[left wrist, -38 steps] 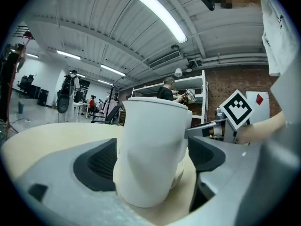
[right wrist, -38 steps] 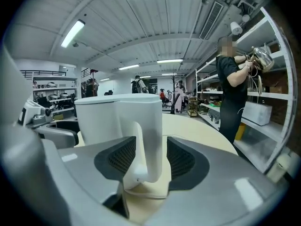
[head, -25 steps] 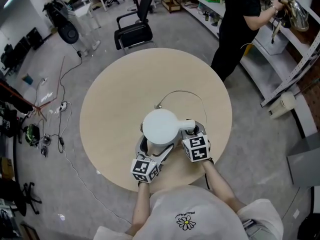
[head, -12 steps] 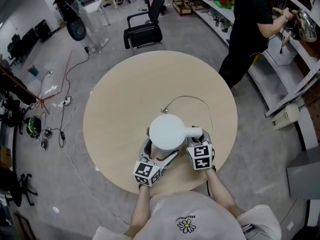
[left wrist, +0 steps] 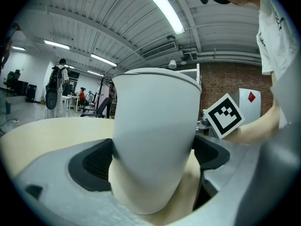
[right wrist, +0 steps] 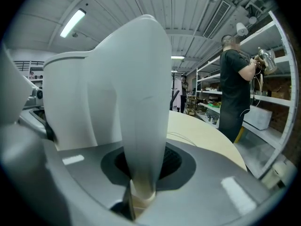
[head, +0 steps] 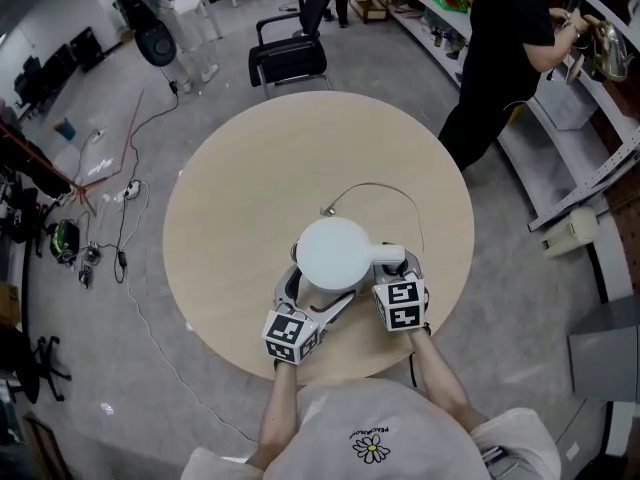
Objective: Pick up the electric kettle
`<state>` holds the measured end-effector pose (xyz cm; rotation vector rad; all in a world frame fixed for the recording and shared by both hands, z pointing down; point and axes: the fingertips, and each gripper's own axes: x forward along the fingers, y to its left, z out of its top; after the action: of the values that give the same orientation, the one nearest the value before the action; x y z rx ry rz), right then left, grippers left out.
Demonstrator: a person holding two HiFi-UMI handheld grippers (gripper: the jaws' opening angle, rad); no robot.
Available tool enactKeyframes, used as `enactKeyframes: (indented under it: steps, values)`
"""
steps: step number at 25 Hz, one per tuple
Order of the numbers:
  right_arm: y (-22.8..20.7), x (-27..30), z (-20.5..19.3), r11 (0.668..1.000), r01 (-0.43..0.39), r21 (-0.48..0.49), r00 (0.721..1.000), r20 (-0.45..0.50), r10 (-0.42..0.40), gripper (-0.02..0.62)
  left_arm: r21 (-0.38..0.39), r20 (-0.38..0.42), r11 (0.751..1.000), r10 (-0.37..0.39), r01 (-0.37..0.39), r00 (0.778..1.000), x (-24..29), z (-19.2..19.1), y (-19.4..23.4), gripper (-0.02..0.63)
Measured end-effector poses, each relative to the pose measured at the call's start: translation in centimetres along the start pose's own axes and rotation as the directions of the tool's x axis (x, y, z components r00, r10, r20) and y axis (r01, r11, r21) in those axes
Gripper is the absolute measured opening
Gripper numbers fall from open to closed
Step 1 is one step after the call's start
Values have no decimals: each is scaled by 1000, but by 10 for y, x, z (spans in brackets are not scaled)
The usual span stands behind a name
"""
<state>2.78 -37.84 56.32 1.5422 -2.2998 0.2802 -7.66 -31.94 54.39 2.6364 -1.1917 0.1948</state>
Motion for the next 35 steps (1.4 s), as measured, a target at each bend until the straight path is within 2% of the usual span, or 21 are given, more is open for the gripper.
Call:
enactKeyframes:
  steps: [6, 9, 15, 23, 27, 35]
  values:
    - [5, -5, 27, 1000, -21, -23, 999, 24, 21, 72, 27, 3, 1000, 9, -9, 1000, -8, 24, 1, 548]
    - [7, -15, 55, 999, -29, -20, 998, 63, 30, 74, 32, 13, 999, 7, -8, 1000, -15, 51, 0, 548]
    - [11, -40, 117, 999, -29, -35, 990, 137, 34, 74, 103, 66, 994, 17, -24, 998, -34, 116, -9, 549]
    - [16, -83, 179, 1000, -7, -24, 971, 240, 13, 74, 65, 137, 998, 20, -29, 990, -61, 176, -24, 548]
    - [22, -102, 196, 1000, 5, -29, 960, 279, 3, 74, 75, 164, 997, 16, -29, 986, -76, 193, -33, 548]
    - [28, -130, 215, 1000, 12, -17, 945, 328, -6, 74, 121, 168, 992, 18, -39, 986, -95, 214, -49, 548]
